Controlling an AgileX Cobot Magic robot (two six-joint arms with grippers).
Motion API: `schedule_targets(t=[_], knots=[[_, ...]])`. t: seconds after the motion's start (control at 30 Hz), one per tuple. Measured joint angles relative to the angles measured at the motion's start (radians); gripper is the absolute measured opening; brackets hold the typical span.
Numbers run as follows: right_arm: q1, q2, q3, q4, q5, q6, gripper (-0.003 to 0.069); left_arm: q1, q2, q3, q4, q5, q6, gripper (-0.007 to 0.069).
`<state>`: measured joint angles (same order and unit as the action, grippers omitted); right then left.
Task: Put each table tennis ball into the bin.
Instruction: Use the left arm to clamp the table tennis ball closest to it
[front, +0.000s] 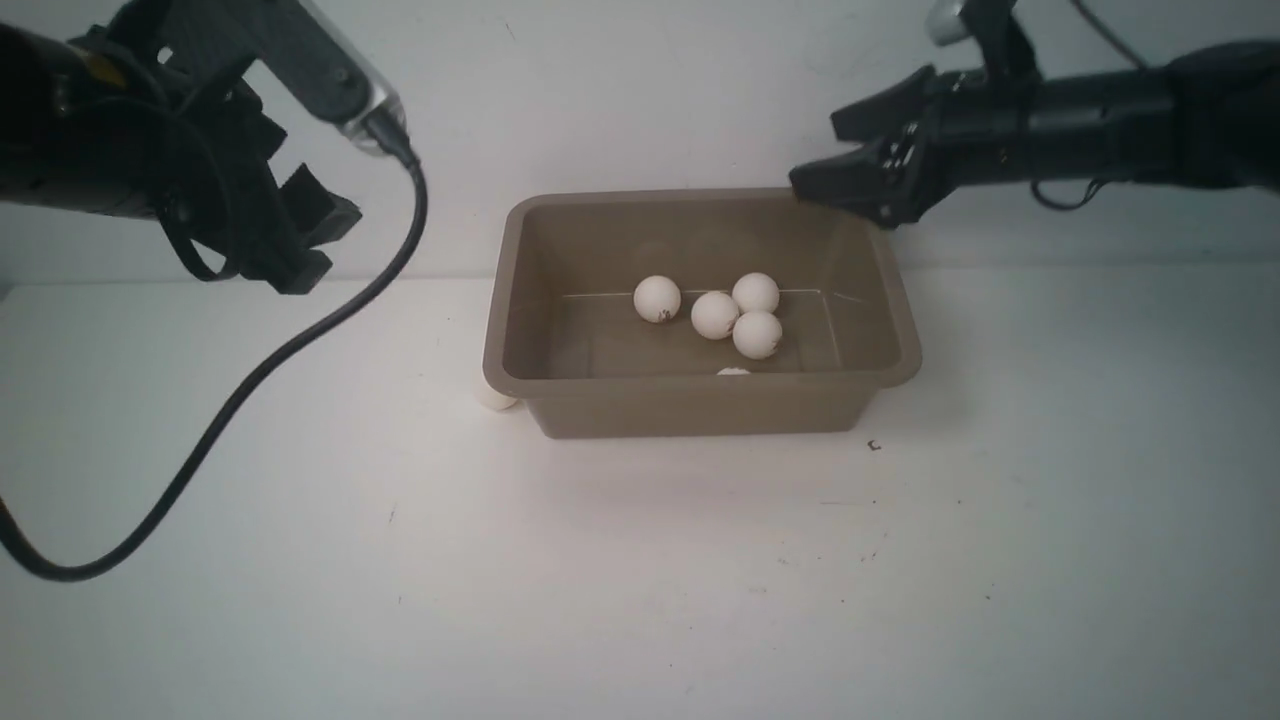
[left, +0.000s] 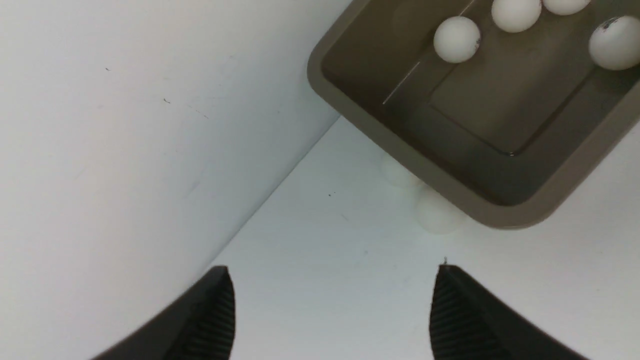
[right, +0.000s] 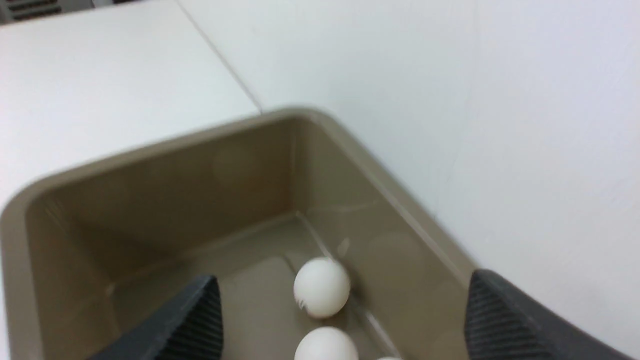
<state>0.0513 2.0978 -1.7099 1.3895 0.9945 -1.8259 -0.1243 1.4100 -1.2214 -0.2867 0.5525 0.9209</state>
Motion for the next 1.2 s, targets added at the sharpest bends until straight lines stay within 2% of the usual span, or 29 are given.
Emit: schedule_targets(t=[0.07, 0.1, 0.17, 0.23, 0.3, 0.33, 0.37, 0.5, 0.7, 0.93, 1.07, 1.2], knots=[[-0.014, -0.029, 0.0, -0.022, 0.018, 0.005, 0.0552, 0.045, 0.034, 0.02, -0.16, -0.048, 0.199, 0.0469], [-0.016, -0.03, 0.0, -0.024, 0.02, 0.007, 0.055, 0.045, 0.037, 0.022, -0.174, -0.049, 0.213, 0.0469], [-0.031, -0.041, 0.0, -0.046, 0.048, 0.025, 0.0536, 0.097, 0.102, 0.023, -0.391, -0.04, 0.411, 0.0469], [-0.038, -0.042, 0.0, -0.053, 0.057, 0.03, 0.0534, 0.121, 0.131, 0.023, -0.474, -0.02, 0.51, 0.0469], [-0.056, -0.042, 0.0, -0.062, 0.073, 0.043, 0.053, 0.173, 0.211, 0.023, -0.696, 0.054, 0.726, 0.0469], [-0.057, -0.042, 0.0, -0.064, 0.074, 0.043, 0.053, 0.176, 0.223, 0.023, -0.73, 0.06, 0.742, 0.0469], [-0.063, -0.042, 0.0, -0.068, 0.078, 0.05, 0.053, 0.203, 0.264, 0.023, -0.851, 0.103, 0.857, 0.0469], [-0.073, -0.043, 0.0, -0.084, 0.09, 0.058, 0.0528, 0.247, 0.353, 0.023, -0.993, 0.14, 1.036, 0.0469], [-0.074, -0.043, 0.0, -0.112, 0.097, 0.071, 0.0528, 0.26, 0.505, 0.023, -1.036, 0.165, 1.178, 0.0469], [-0.074, -0.043, 0.0, -0.119, 0.098, 0.077, 0.0528, 0.26, 0.669, 0.023, -1.184, 0.257, 1.359, 0.0469], [-0.074, -0.043, 0.0, -0.134, 0.098, 0.091, 0.0528, 0.26, 0.685, 0.022, -1.232, 0.255, 1.365, 0.0469], [-0.074, -0.043, 0.0, -0.149, 0.099, 0.099, 0.0528, 0.252, 0.685, 0.007, -1.234, 0.2, 1.264, 0.0469]])
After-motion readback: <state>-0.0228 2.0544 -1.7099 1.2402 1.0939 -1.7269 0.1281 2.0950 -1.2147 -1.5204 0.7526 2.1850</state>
